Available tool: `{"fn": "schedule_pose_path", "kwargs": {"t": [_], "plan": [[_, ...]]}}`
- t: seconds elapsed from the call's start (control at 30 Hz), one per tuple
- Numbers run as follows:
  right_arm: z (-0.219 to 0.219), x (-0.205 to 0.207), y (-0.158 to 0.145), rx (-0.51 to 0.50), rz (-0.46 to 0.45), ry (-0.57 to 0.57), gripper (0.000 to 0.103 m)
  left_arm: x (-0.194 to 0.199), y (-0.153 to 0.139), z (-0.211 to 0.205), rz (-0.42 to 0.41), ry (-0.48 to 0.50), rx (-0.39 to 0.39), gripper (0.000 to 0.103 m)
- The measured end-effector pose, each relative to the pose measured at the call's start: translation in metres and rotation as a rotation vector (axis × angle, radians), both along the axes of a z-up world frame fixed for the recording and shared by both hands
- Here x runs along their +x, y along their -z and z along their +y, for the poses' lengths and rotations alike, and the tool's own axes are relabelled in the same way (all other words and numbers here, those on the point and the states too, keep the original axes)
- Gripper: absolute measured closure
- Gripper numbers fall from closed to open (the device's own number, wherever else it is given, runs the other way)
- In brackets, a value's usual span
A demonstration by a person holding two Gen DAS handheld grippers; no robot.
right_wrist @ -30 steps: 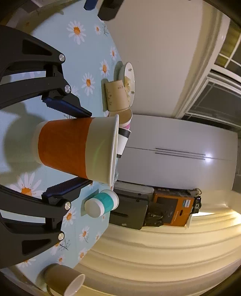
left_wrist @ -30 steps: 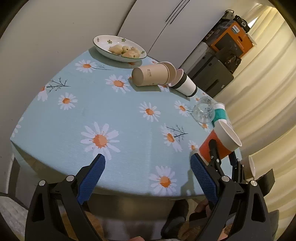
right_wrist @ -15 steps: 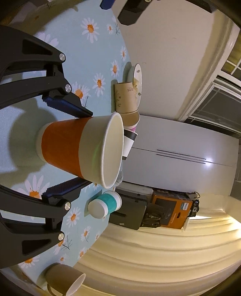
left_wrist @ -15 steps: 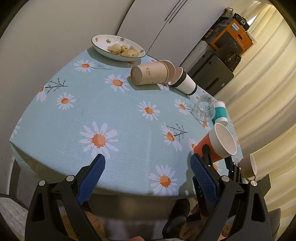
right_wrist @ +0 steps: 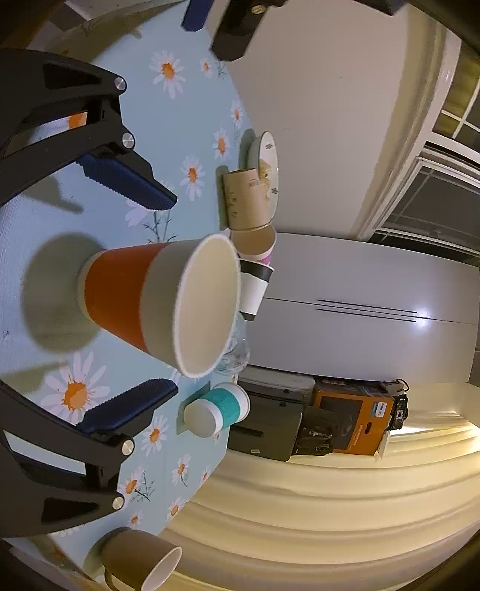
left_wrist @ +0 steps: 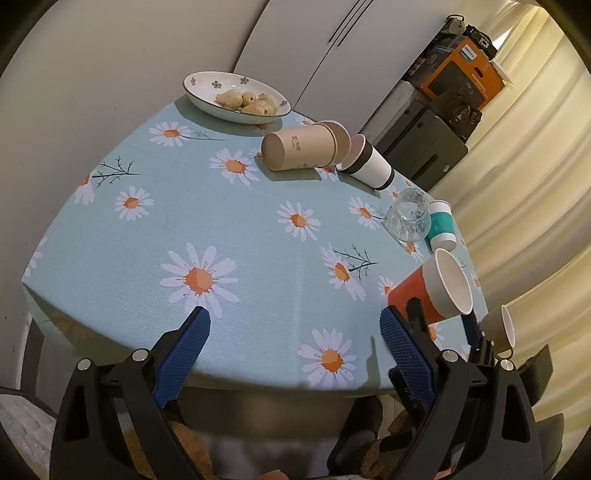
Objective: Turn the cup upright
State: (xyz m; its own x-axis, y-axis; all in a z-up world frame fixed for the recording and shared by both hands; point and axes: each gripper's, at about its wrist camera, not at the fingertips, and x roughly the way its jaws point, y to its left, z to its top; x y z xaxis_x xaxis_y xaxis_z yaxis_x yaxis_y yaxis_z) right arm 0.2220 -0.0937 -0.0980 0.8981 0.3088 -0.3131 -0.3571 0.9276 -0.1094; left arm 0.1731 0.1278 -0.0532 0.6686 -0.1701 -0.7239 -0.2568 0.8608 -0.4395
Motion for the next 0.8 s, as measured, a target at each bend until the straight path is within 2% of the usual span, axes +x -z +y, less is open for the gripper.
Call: {"fn": "schedule_pose_path", "kwargs": {"t": [0.1,0.37,0.5,0.63,0.8], "plan": [[-0.007,-0.003,-0.010,0.023,0.010,-0.014,0.005,-0.001,0.000,0.002,0.001,-0.005,0.002,0.012],[-0.035,-0.032,-0.042,0.030,-0.001,-0.050,0.005,-0.006,-0.005,0.007,-0.011,-0.022,0.037,0.012],[-0.054,-0.046,-0.058,0.080,0.010,-0.049,0.005,-0.009,-0.011,-0.002,-0.031,-0.006,0.097,0.012],[-0.069,-0.058,-0.074,0.085,0.006,-0.064,0.005,-0.013,-0.012,-0.009,-0.033,0.015,0.131,0.012],[-0.093,-0.072,-0.086,0.105,0.017,-0.067,0.005,-0.022,-0.018,-0.013,-0.080,0.017,0.140,0.012]]}}
